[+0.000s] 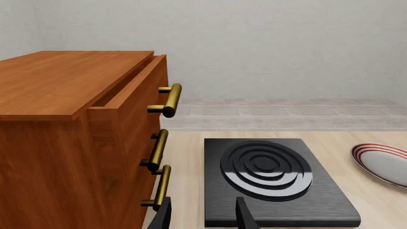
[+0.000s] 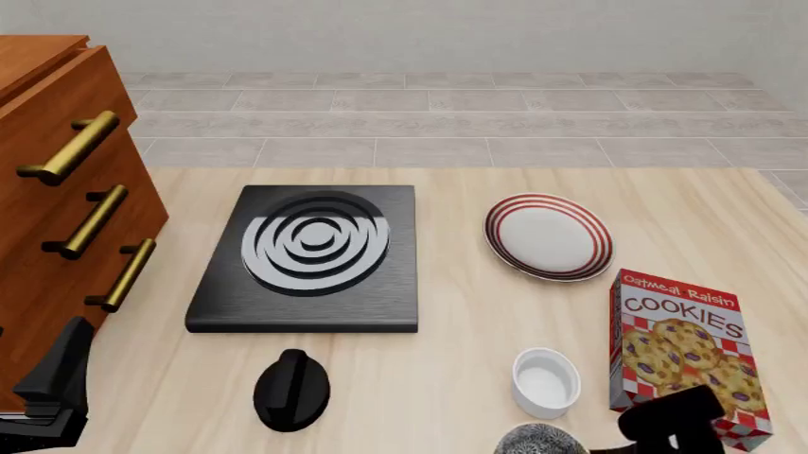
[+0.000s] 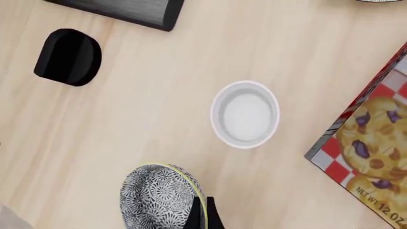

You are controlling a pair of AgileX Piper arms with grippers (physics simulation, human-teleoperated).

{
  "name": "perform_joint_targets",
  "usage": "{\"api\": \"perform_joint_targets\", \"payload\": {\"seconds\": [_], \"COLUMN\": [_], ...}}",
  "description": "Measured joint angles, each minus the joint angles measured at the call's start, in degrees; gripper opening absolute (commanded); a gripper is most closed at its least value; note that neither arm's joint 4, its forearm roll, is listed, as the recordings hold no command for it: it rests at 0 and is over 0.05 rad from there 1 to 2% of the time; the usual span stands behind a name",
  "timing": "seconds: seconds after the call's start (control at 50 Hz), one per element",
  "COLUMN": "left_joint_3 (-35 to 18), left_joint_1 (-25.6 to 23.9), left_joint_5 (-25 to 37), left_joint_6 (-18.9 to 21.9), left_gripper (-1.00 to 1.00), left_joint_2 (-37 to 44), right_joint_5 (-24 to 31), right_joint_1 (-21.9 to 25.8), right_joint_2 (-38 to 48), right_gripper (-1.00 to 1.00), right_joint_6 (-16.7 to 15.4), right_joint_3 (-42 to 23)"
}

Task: Pick the akita bowl next to the ramekin and place it on the plate.

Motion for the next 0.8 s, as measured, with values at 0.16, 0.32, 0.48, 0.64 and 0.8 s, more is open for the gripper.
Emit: {"api": "perform_joint_targets", "payload": {"seconds": [0.16, 0.32, 0.48, 0.64, 0.8], "left_joint_3": [0.0, 0.0, 0.0, 0.0, 0.0], "left_joint_1": [0.0, 0.0, 0.0, 0.0, 0.0], "left_joint_5": [0.0, 0.0, 0.0, 0.0, 0.0], "left_joint_6": [0.0, 0.0, 0.0, 0.0, 0.0], "left_gripper": [1.00, 1.00, 1.00, 1.00, 1.00], "left_joint_2": [0.0, 0.0, 0.0, 0.0, 0.0], "right_joint_5": [1.9, 3.6, 5.3, 6.9, 7.6], "right_joint_1": [0.1, 0.4, 0.4, -0.6, -2.3], "right_joint_2": [-1.4, -2.8, -4.9, -6.5, -6.1], "right_gripper": [-1.00, -1.00, -1.00, -1.00, -1.00], "right_joint_6": [0.9, 2.8, 4.8, 5.7, 6.1], "right_joint_3": [-1.1, -2.2, -3.2, -4.6, -5.7]}}
